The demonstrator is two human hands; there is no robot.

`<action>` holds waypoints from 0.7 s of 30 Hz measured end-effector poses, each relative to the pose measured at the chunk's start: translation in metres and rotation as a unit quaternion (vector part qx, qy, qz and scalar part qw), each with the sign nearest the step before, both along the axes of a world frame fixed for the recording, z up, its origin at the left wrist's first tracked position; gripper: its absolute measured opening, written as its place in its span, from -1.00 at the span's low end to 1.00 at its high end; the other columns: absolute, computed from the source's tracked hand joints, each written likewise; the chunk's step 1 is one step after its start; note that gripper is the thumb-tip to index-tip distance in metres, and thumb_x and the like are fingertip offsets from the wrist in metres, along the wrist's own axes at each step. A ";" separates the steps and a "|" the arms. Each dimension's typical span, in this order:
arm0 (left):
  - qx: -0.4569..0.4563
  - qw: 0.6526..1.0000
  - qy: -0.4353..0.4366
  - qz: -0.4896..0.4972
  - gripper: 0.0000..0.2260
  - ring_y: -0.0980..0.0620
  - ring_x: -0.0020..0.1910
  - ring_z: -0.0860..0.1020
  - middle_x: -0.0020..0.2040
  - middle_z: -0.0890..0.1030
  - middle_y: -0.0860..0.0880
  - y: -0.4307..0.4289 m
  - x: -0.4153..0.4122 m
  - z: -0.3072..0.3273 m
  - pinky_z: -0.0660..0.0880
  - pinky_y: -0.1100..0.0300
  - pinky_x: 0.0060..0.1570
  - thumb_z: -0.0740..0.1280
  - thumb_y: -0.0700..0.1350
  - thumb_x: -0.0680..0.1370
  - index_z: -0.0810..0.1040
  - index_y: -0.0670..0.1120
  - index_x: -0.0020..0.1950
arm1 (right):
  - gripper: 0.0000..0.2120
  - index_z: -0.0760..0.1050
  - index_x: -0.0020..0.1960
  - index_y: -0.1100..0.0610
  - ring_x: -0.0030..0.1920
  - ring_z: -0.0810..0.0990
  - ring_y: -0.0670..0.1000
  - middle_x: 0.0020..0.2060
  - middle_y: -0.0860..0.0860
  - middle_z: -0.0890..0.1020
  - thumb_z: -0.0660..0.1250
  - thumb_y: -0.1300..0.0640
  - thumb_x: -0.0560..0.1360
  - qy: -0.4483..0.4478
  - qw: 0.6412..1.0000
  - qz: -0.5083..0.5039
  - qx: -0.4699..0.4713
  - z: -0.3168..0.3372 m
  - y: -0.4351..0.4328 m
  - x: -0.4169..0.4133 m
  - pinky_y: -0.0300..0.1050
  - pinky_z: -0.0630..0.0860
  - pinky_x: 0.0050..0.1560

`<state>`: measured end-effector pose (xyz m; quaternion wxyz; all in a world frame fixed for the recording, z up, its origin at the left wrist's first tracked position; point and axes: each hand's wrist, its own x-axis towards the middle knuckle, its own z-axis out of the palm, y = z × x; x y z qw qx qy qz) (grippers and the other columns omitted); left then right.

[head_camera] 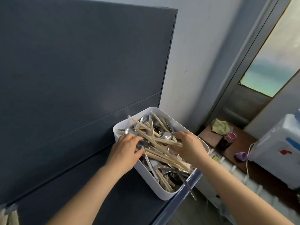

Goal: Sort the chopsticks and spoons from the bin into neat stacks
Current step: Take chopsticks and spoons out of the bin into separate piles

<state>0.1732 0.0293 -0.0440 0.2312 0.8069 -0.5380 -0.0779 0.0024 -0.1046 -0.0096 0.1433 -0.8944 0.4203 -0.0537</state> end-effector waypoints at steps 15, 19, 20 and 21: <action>0.037 0.999 0.000 0.031 -0.67 0.11 0.21 0.41 0.19 0.47 0.13 -0.047 0.008 -0.009 0.36 0.17 0.21 0.28 0.11 0.54 0.47 0.10 0.30 | -0.57 0.49 0.18 -0.01 -0.11 0.56 0.00 -0.02 -0.04 0.64 0.48 0.01 0.34 0.066 0.981 0.151 0.106 -0.025 -0.053 0.043 -0.15 0.47 -0.13; 0.062 0.994 -0.023 0.084 -0.66 0.10 0.21 0.41 0.17 0.47 0.13 -0.049 0.001 -0.008 0.38 0.12 0.19 0.31 0.13 0.52 0.50 0.09 0.27 | -0.68 0.55 0.11 -0.05 -0.03 0.56 0.03 -0.02 -0.02 0.63 0.46 0.02 0.36 0.056 0.976 0.179 0.107 -0.020 -0.079 0.044 -0.10 0.50 -0.07; 0.075 0.991 -0.032 0.106 -0.66 0.10 0.22 0.40 0.18 0.46 0.15 -0.049 -0.003 -0.007 0.37 0.11 0.19 0.30 0.14 0.51 0.49 0.10 0.27 | -0.67 0.55 0.12 -0.06 -0.01 0.55 0.04 0.00 -0.03 0.62 0.46 0.00 0.37 0.053 0.976 0.190 0.096 -0.016 -0.087 0.043 -0.11 0.48 -0.08; 0.083 0.987 -0.042 0.127 -0.65 0.11 0.24 0.38 0.19 0.45 0.17 -0.049 -0.006 -0.005 0.35 0.11 0.19 0.29 0.16 0.51 0.49 0.11 0.27 | -0.66 0.55 0.13 -0.07 0.01 0.55 0.06 0.00 -0.05 0.61 0.46 -0.02 0.37 0.046 0.974 0.203 0.088 -0.012 -0.095 0.042 -0.13 0.46 -0.10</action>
